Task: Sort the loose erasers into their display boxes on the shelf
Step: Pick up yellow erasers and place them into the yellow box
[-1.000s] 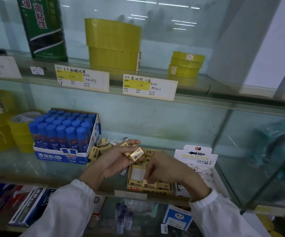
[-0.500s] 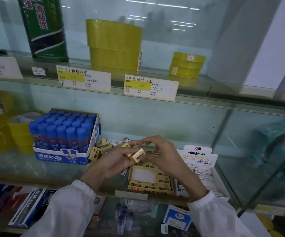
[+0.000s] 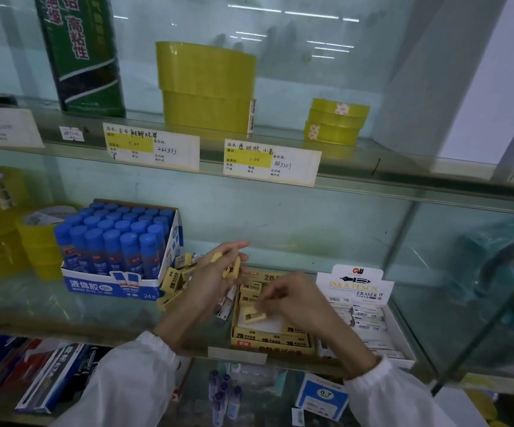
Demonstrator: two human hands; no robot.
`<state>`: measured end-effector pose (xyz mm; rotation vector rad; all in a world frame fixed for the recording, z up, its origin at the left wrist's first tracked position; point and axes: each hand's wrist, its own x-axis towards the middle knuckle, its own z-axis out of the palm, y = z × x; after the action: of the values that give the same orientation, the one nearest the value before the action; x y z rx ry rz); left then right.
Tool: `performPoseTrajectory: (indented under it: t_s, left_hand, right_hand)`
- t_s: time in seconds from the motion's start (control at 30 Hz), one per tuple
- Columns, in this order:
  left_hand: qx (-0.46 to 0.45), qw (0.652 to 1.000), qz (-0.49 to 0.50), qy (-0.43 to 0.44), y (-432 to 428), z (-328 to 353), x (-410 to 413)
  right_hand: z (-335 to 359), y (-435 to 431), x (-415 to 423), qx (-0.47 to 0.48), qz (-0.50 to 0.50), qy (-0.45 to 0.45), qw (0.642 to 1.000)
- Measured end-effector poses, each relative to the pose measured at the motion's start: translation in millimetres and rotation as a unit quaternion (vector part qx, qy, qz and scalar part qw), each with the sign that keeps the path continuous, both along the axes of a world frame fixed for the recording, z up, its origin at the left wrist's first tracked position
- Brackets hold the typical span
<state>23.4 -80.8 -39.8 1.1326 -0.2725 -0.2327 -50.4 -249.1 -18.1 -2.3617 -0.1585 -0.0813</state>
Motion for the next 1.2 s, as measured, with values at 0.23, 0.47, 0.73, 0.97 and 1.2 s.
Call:
performPoseTrajectory:
  t_s: [0.23, 0.47, 0.73, 0.97, 1.2]
  left_hand:
    - [-0.015, 0.998, -0.047, 0.032, 3.1, 1.5, -1.8]
    - [0.073, 0.994, -0.078, -0.001, 3.6, -2.5, -5.3]
    - [0.179, 0.973, -0.099, -0.106, 1.9, -6.2, -9.3]
    - [0.151, 0.982, -0.095, -0.068, 1.8, -5.6, -6.4]
    - [0.145, 0.984, -0.067, -0.083, 2.5, -5.4, -9.0]
  right_hand:
    - [-9.3, 11.9, 0.8, -0.125, 0.021, 0.008, 0.992]
    - [14.9, -6.5, 6.4, 0.103, -0.105, -0.056, 0.988]
    - [14.1, -2.7, 13.6, 0.254, -0.058, -0.025, 0.965]
    - [16.4, -10.3, 8.8, 0.337, -0.037, 0.018, 0.941]
    - [11.6, -3.6, 4.9, 0.372, -0.032, 0.089, 0.923]
